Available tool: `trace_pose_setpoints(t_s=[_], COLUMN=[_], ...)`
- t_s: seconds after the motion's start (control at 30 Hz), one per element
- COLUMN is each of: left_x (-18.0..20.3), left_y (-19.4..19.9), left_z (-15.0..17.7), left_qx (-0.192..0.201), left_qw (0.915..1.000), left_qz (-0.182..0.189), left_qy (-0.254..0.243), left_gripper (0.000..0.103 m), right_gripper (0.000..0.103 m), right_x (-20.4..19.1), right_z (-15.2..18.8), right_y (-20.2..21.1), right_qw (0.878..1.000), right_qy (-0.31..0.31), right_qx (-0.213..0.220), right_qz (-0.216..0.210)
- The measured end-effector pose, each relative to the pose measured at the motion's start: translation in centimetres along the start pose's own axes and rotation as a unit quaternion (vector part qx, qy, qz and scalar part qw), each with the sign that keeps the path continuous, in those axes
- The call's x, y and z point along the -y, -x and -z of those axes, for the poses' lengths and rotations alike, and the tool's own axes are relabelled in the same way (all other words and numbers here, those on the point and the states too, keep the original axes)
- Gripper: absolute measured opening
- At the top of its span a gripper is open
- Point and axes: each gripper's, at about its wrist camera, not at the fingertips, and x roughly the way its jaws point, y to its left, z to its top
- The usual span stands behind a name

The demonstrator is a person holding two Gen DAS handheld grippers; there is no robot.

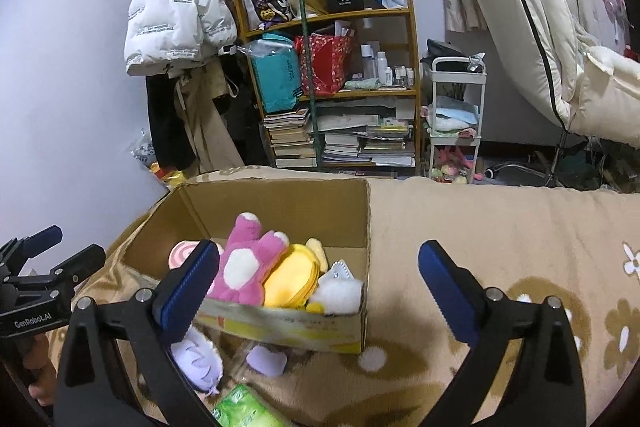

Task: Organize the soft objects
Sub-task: 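Withdraw both open tools from the box toward the remaining doll, then lower the left tool onto the white-haired doll while the right tool reaches the green tissue pack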

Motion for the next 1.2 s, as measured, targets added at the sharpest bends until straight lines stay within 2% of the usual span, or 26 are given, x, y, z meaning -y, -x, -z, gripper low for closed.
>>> trace_pose_setpoints(t_s=[0.23,0.63,1.0,1.2], left_x=[-0.8,-1.9,-1.8,-1.6], left_y=[1.9,3.6,5.4,4.7], left_z=[1.0,2.6,3.9,4.1], left_qx=[-0.014,-0.037,-0.046,-0.059], left_qw=[0.9997,0.9991,0.9987,0.9980], left_qz=[0.002,-0.007,0.010,0.012], left_qy=[0.019,0.020,0.021,0.019], left_gripper=[0.100,0.100,0.100,0.100], right_gripper=[0.103,0.103,0.103,0.103], right_x=[-1.3,-1.4,-1.6,-1.4], right_z=[0.8,2.7,3.9,4.3], right_y=[2.1,4.9,6.1,6.1], right_qw=[1.000,1.000,0.999,0.998], right_qy=[0.022,0.006,0.008,-0.006], right_qx=[-0.002,-0.023,-0.047,-0.058], right_qz=[0.005,0.006,0.009,0.007])
